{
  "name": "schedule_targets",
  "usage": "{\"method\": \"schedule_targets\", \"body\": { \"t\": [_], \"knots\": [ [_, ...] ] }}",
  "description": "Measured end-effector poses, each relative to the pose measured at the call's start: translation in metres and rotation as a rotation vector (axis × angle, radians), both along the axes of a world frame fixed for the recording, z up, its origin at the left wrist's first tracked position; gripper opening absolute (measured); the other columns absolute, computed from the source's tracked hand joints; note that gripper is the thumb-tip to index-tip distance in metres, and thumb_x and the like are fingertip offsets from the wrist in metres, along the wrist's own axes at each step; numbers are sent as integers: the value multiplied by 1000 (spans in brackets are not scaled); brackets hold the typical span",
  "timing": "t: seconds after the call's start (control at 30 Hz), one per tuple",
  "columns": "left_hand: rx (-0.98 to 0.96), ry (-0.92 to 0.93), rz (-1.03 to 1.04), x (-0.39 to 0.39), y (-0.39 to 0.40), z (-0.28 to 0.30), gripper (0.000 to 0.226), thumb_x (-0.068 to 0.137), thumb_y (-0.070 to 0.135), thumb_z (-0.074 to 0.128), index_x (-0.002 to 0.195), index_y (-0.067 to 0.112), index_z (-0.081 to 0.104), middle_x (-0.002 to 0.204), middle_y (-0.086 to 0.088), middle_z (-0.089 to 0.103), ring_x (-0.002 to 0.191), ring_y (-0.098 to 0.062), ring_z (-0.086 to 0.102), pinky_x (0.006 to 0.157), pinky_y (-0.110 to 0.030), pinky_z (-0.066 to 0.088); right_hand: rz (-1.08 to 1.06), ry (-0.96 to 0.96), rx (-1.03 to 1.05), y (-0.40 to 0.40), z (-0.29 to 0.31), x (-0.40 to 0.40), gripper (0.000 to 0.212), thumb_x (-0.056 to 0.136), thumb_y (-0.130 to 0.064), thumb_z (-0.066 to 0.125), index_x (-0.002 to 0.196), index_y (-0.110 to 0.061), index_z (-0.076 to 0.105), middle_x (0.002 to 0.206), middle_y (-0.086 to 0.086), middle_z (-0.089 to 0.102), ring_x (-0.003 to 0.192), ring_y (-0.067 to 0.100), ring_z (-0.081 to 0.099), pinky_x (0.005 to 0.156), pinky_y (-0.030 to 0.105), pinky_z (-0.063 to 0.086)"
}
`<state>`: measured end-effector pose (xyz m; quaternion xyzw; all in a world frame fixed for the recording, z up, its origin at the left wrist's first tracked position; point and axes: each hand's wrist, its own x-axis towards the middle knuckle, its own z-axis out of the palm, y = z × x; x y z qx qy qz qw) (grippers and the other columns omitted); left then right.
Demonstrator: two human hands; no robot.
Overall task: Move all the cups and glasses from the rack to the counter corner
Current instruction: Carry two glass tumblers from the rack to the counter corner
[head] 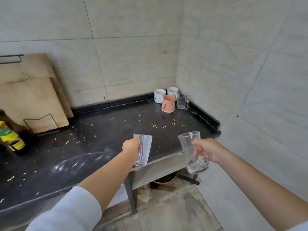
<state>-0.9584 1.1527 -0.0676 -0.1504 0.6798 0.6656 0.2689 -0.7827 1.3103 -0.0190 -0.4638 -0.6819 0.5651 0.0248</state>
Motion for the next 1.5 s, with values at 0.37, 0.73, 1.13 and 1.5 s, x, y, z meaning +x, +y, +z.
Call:
{"method": "schedule_targets", "body": {
  "t": [0.37,0.73,1.13,1.5],
  "knots": [
    [67,-333,130,-106,104,28,29,93,10,45,121,10,52,125,-8,51,121,-31,49,104,-49,39,582,-349,321,153,13,-146,42,89,-31,53,53,-12,43,54,1,41,48,14,37,50,24,28],
    [265,-260,283,-250,166,5,8,95,11,45,92,6,50,80,-3,46,127,-31,38,106,-54,34,483,-305,-129,211,-9,-323,31,91,-24,52,112,-2,49,104,13,53,113,27,53,98,37,43],
    [176,-122,199,-364,228,-38,19,92,22,54,80,7,56,87,-6,56,99,-25,55,91,-33,48,34,-15,-453,223,-66,-471,8,88,-17,57,86,-10,55,88,7,54,103,19,57,97,35,43],
    [158,-49,124,-407,266,-98,25,93,16,51,69,9,57,95,-14,59,101,-25,56,104,-37,43,-154,143,-482,248,-136,-540,25,87,-5,53,64,-8,46,64,6,41,64,12,45,105,36,41]
  ]
}}
